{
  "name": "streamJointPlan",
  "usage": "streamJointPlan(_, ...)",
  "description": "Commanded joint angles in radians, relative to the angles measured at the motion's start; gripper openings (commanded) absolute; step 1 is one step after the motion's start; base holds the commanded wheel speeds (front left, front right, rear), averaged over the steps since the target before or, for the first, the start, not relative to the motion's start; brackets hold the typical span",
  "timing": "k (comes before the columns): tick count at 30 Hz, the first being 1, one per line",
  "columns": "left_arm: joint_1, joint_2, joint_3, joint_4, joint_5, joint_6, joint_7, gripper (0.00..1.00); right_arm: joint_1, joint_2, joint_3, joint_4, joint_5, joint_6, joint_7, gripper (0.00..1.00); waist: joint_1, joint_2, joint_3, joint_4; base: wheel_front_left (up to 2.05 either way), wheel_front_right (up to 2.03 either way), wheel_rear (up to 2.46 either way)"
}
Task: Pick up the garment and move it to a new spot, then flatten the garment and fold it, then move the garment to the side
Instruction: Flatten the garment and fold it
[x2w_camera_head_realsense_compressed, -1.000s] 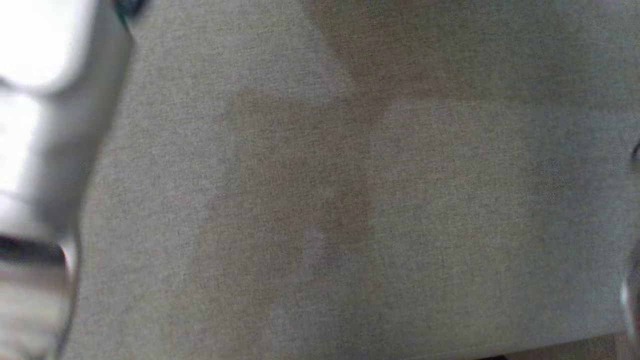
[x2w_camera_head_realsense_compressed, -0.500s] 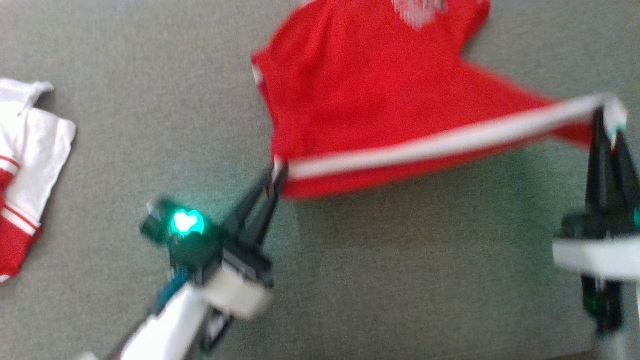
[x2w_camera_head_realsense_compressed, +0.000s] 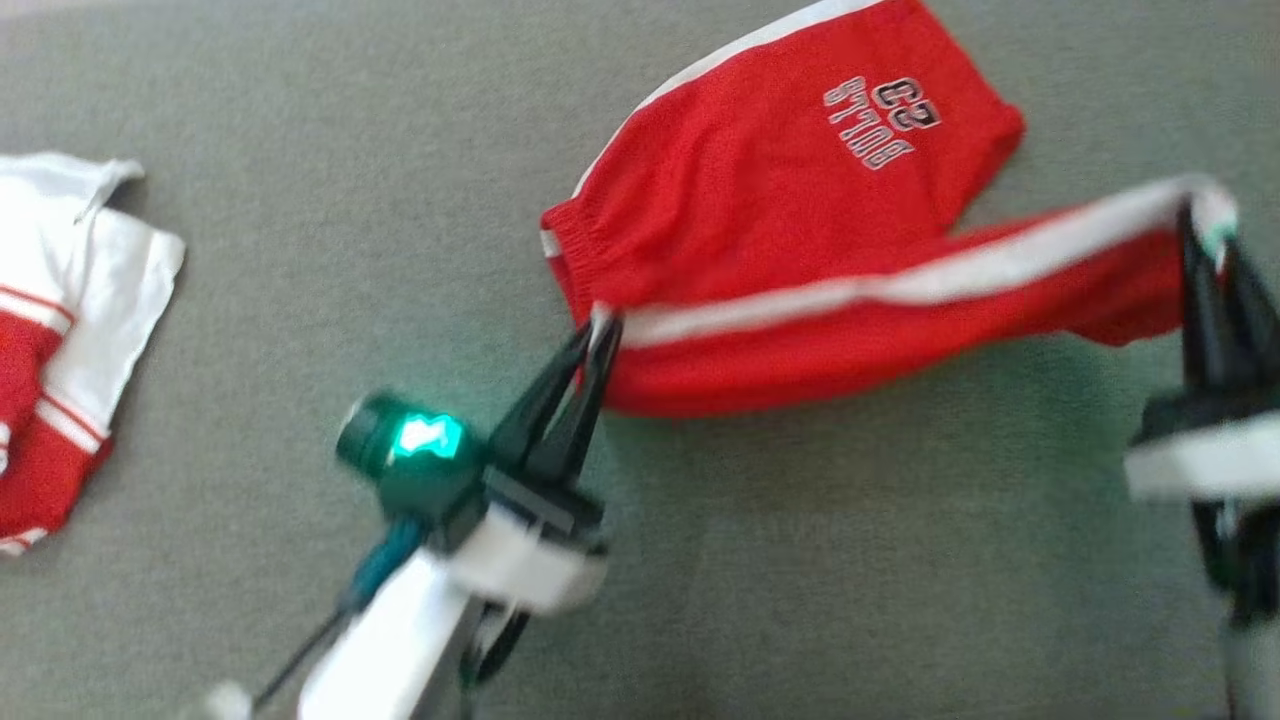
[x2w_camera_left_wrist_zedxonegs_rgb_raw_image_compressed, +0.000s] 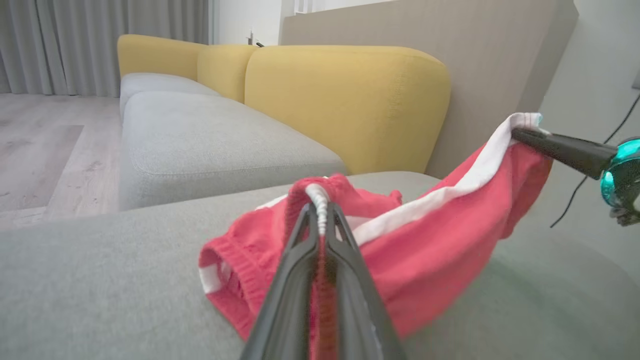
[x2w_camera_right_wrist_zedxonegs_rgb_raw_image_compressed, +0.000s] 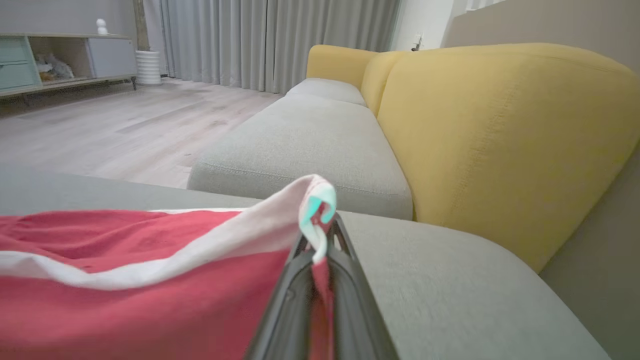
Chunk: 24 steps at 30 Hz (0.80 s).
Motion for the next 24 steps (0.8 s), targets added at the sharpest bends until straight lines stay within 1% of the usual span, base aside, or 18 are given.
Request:
streamJointPlan(1, -0.055, -0.006, 0.038, -0.018, -0.003, -0.004, -0.001, 0.00, -0.050, -0.024, 0.021, -0.013, 0.005, 0.007, 0.011, 0.00, -0.0001, -0.0001, 0.027, 0.025, 0.00, 0.00, 0.00)
streamJointPlan(3, -0.123, -0.034, 0.041, 0.032, -0.011, -0.004, 0.010, 0.00, -0.133, -0.054, 0.042, 0.058, 0.002, 0.007, 0.047, 0.00, -0.0001, -0.0001, 0.048, 0.041, 0.00, 0.00, 0.00)
streamJointPlan(7, -0.255, -0.071, 0.053, 0.129, -0.031, -0.002, 0.016, 0.00, -0.301, -0.096, 0.074, 0.200, 0.016, 0.007, 0.071, 0.00, -0.0001, -0.0001, 0.093, 0.069, 0.00, 0.00, 0.00)
streamJointPlan(13, -0.411, -0.093, 0.066, 0.290, -0.073, 0.009, 0.017, 0.00, -0.516, -0.122, 0.129, 0.414, 0.059, 0.007, 0.062, 0.00, -0.0001, -0.0001, 0.145, 0.099, 0.00, 0.00, 0.00)
streamJointPlan(16, -0.467, -0.098, 0.061, 0.357, -0.083, 0.023, 0.013, 0.00, -0.606, -0.120, 0.154, 0.507, 0.064, 0.007, 0.036, 0.00, -0.0001, -0.0001, 0.164, 0.110, 0.00, 0.00, 0.00)
streamJointPlan(19, -0.509, -0.101, 0.050, 0.403, -0.100, 0.025, 0.005, 0.00, -0.682, -0.118, 0.180, 0.599, 0.064, 0.007, 0.017, 0.00, -0.0001, -0.0001, 0.180, 0.121, 0.00, 0.00, 0.00)
streamJointPlan(20, -0.520, -0.101, 0.046, 0.419, -0.107, 0.025, 0.002, 0.00, -0.703, -0.118, 0.193, 0.629, 0.062, 0.007, 0.012, 0.02, -0.0001, -0.0001, 0.183, 0.124, 0.00, 0.00, 0.00)
streamJointPlan(21, -0.529, -0.102, 0.042, 0.435, -0.113, 0.026, 0.000, 0.00, -0.722, -0.117, 0.208, 0.660, 0.062, 0.007, 0.008, 0.12, -0.0001, -0.0001, 0.187, 0.126, 0.00, 0.00, 0.00)
streamJointPlan(22, -0.536, -0.102, 0.035, 0.447, -0.125, 0.025, -0.002, 0.00, -0.737, -0.117, 0.220, 0.689, 0.061, 0.007, 0.005, 0.26, -0.0001, -0.0001, 0.190, 0.128, 0.00, 0.00, 0.00)
streamJointPlan(23, -0.540, -0.102, 0.025, 0.455, -0.141, 0.022, -0.004, 0.15, -0.751, -0.116, 0.228, 0.716, 0.059, 0.007, -0.002, 0.70, -0.0001, -0.0001, 0.192, 0.130, 0.00, 0.00, 0.00)
streamJointPlan(24, -0.544, -0.102, 0.013, 0.461, -0.157, 0.018, -0.006, 0.66, -0.763, -0.115, 0.232, 0.740, 0.055, 0.007, -0.014, 1.00, -0.0001, -0.0001, 0.194, 0.132, 0.00, 0.00, 0.00)
